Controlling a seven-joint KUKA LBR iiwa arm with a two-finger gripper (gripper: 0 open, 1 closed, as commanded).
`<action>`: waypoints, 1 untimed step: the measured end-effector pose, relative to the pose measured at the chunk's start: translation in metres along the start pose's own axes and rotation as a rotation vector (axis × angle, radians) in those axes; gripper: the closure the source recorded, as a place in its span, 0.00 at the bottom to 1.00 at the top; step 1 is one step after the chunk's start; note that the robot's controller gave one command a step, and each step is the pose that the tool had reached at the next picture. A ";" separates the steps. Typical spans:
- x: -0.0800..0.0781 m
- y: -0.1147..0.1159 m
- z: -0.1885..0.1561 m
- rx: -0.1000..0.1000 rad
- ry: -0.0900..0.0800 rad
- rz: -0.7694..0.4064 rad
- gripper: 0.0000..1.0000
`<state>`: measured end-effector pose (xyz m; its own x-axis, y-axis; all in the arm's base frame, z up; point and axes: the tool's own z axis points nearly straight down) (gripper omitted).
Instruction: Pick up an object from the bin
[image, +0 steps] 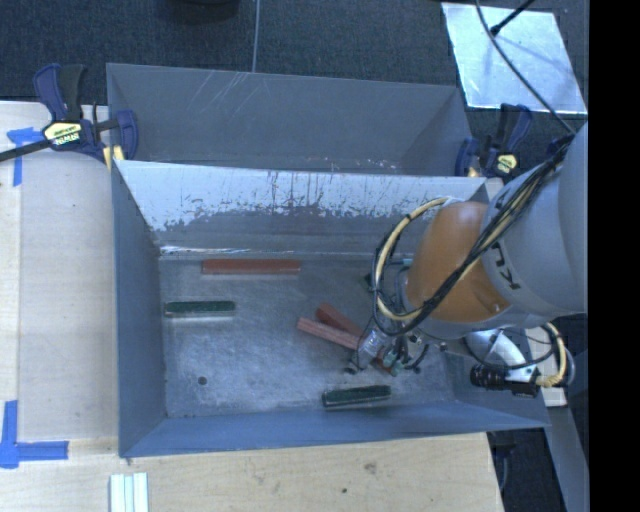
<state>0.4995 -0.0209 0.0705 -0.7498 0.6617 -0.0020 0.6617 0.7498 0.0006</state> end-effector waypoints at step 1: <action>-0.001 0.000 -0.025 -0.002 -0.002 -0.002 1.00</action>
Offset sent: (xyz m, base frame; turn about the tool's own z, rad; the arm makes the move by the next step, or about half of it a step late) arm 0.0000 0.0000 0.0236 0.0000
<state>0.5004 -0.0215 0.0952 -0.7513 0.6600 -0.0038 0.6600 0.7513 0.0022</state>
